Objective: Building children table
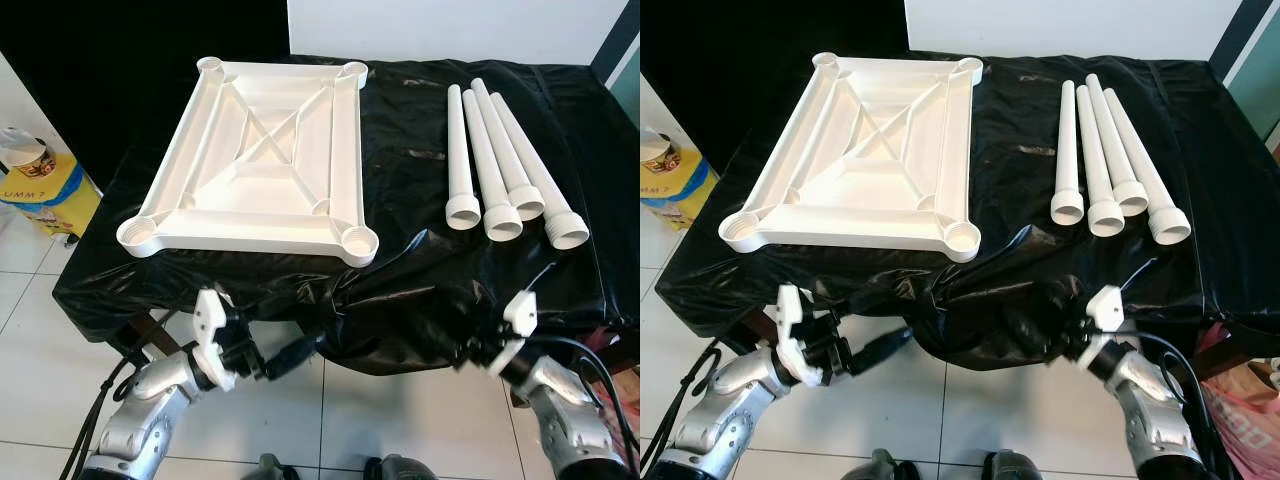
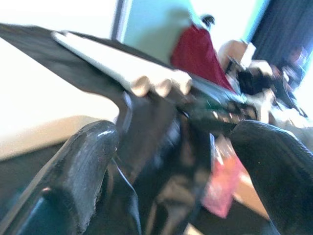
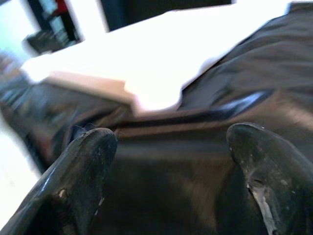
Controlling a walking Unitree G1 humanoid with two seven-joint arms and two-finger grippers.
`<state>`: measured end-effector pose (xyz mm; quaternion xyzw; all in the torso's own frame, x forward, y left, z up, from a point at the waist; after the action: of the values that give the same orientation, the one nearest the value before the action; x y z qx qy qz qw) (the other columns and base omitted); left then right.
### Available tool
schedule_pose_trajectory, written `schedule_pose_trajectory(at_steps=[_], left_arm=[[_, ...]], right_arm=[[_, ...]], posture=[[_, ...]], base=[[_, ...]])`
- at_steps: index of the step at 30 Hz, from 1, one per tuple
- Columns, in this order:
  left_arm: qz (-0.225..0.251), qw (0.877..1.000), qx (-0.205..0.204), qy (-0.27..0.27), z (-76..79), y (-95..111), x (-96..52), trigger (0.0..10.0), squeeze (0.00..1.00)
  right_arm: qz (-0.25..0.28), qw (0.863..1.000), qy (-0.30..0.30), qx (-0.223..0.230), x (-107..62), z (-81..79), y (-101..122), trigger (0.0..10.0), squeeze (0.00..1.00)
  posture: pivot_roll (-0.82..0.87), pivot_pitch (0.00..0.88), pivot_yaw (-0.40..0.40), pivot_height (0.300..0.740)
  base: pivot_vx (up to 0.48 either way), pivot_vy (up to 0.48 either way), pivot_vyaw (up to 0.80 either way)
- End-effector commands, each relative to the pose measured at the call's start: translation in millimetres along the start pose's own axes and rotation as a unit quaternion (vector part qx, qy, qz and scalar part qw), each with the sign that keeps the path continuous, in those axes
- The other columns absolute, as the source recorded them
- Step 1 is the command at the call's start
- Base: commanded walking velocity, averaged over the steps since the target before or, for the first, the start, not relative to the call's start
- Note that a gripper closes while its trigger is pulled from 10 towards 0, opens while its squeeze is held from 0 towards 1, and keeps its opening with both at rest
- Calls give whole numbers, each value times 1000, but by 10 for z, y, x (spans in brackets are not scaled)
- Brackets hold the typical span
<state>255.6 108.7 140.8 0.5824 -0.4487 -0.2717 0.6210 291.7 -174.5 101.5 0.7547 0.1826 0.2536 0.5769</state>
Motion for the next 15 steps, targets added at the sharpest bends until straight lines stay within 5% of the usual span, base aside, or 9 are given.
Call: schedule_pose_trajectory(at_steps=[1, 10, 15], left_arm=[[1, 1000, -7, 18, -26, 1, 6, 10000, 0], [19, 995, -4, 95, -66, 41, 161, 10000, 0], [10, 986, 4, 169, -214, 24, 292, 10000, 0]], right_arm=[[2, 1000, -31, 7, -15, 32, -16, 10000, 0], [55, 992, -111, 19, 101, -33, 93, 10000, 0], [97, 980, -170, 30, 199, -15, 235, 10000, 0]], posture=[[-50, 79, 9, 740], [-54, 75, 18, 740], [-58, 74, 24, 740]], base=[[0, 0, 0], [0, 0, 0], [0, 0, 0]])
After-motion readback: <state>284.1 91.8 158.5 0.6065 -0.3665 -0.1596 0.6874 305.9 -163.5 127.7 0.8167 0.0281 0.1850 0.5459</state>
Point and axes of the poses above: a point about 5 cm out from each wrist's last joint towards the gripper, its own x axis pointing out of the wrist towards the gripper, its own y axis along the axis of the wrist's last joint, z = x × y, the point moved 4 cm from there along x, pointing out of the wrist towards the gripper, and after that the axes turned 9 degrees about x, right-handed, at the moved point
